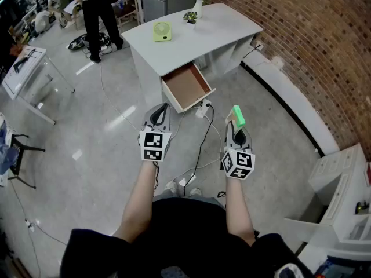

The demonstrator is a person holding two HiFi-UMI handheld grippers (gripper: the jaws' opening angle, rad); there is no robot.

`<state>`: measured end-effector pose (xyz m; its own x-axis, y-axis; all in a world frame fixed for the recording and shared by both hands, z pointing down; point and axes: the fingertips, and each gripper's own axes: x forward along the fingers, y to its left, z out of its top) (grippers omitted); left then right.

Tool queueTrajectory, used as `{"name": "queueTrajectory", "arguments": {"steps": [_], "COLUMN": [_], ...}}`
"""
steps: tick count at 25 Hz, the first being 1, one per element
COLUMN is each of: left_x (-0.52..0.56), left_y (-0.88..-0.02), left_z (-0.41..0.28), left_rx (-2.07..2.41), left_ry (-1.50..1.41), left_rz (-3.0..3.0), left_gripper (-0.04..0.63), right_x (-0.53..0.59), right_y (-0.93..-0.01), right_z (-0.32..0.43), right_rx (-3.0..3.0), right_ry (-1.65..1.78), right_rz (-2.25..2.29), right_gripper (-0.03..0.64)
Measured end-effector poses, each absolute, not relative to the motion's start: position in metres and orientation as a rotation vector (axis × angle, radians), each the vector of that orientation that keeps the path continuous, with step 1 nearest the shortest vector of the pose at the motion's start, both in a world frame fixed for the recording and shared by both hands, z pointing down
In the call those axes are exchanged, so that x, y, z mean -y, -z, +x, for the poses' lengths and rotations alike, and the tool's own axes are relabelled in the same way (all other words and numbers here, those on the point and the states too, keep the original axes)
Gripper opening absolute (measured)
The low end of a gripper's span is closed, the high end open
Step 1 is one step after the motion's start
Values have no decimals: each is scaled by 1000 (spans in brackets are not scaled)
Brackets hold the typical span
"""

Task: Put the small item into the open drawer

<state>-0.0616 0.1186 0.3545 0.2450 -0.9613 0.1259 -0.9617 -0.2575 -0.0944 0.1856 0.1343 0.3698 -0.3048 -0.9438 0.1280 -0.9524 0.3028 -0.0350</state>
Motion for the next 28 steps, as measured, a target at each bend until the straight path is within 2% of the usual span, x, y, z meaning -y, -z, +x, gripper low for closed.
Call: {"name": "queueTrajectory", "arguments": {"steps": [28], "left_x": [-89], "left_y": [-377], "left_z": [-78], "left_rx": [1761], "left_ry": [-279], "left_rz": [2558], "left_gripper": [23], "right_x": [-121], "right_y": [-370], "right_z": [157], "right_rx": [2433], "right_ry": [-192], "right_rz": [1885], "right_gripper": [84]}}
